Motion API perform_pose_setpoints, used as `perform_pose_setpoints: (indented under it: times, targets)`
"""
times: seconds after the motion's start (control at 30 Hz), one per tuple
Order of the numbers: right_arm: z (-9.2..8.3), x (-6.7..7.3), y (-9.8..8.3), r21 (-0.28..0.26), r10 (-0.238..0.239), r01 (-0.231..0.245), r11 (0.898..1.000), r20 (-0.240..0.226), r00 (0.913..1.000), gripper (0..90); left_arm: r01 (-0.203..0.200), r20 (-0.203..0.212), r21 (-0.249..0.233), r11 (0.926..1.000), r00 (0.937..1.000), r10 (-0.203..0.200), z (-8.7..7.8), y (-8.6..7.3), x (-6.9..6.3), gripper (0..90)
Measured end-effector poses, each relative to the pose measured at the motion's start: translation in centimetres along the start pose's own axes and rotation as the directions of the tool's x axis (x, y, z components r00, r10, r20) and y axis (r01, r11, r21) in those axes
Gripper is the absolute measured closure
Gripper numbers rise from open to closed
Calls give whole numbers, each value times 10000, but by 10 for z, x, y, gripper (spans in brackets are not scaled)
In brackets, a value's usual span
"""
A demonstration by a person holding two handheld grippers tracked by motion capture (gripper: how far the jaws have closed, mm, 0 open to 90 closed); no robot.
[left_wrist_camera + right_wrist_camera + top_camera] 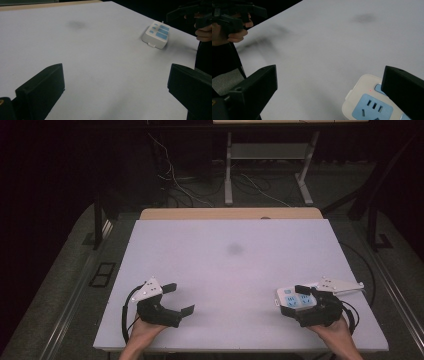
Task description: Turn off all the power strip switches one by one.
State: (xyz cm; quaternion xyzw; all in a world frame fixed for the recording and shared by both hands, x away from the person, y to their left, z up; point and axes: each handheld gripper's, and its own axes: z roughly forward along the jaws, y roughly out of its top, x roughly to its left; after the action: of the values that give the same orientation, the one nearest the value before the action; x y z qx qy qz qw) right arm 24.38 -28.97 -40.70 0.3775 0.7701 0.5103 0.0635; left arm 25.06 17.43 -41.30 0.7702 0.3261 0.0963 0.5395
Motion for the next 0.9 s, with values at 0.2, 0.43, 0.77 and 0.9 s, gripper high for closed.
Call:
perform_pose_setpoints:
  times: [0.2,0.43,0.77,0.9]
  targets:
    - [0,0,0,53,44,-43,10000,-48,10000,4,-12,-36,8,10000,10000,12,0,0,0,0]
    - [1,-1,0,123,19,-18,9999,-81,10000,3,-86,-37,51,10000,10000,86,2,-1,-1,0]
    - [1,0,0,243,59,-58,9997,-30,10000,4,-136,-28,84,9999,9999,136,2,0,-1,0]
    - [2,0,0,278,66,-65,9996,-28,10000,4,-149,-31,116,9998,9999,149,3,-1,-1,2]
